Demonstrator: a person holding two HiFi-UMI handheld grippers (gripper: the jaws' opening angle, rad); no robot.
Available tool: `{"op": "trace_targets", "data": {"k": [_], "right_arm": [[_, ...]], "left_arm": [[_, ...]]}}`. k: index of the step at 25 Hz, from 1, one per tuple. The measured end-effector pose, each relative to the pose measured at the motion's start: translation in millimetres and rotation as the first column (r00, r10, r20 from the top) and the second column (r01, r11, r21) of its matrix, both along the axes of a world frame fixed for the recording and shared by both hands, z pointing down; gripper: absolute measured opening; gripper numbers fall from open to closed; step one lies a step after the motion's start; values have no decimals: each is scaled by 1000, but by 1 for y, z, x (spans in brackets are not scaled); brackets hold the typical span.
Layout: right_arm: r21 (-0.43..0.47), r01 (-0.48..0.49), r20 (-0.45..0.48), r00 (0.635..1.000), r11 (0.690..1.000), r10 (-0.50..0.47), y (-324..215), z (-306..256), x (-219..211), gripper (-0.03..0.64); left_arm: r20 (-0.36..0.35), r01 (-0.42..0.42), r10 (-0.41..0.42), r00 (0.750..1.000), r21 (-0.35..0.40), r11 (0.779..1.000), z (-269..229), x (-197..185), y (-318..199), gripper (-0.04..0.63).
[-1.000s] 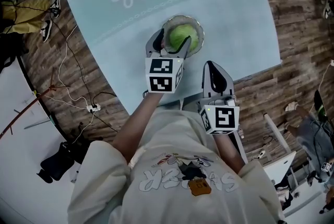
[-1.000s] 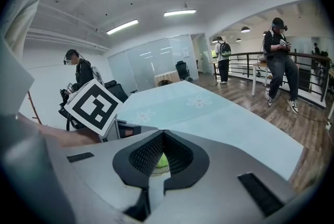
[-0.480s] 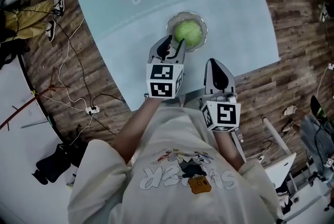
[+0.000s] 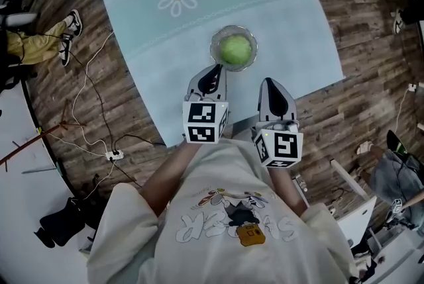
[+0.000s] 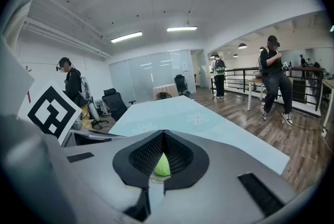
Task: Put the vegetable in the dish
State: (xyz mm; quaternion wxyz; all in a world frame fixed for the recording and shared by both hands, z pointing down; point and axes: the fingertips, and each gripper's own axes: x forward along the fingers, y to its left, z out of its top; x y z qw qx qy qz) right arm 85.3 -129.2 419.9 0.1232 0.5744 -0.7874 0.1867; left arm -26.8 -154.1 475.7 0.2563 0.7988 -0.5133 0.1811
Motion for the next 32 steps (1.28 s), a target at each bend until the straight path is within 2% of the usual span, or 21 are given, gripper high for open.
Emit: {"op": "trace_targets", "data": {"k": [6,10,16,18,21,24,26,28,32], "right_arm": [[31,-3,-8,1000,1000,3,9,-17,-7,21],[29,-29,2,1000,999,29,19,-21,-15,21],[47,-30,8,1000,998,30,13,-25,-19,23],[63,-34,50,998,997,31,8,-29,-25,23],[94,-37,109,994,995,27,6,-40,-30,23],[108,-22,85,996,994,13,6,-47,-34,23],[121,-4,59,998,993,-3,9,-53,-42,23],[137,21,31,999,990,-26,13,-61,-53,23],[166,65,-5,998,984,-66,22,-81,-70,23]], "left_arm": [[-30,-12,14,999,71,997,-33,-7,24,6],[-50,-15,19,999,88,996,-48,-15,41,6],[-52,-63,68,996,106,992,-58,-10,59,6],[-28,-75,80,996,153,985,-75,-16,60,6],[13,-106,106,994,261,960,-124,-24,63,6],[-52,-53,71,996,287,956,-172,-33,63,6],[-72,-20,43,997,296,955,-183,-43,65,6],[-77,-4,30,997,308,951,-185,-51,67,6],[-56,-29,53,997,356,934,-183,-47,73,7]]}}
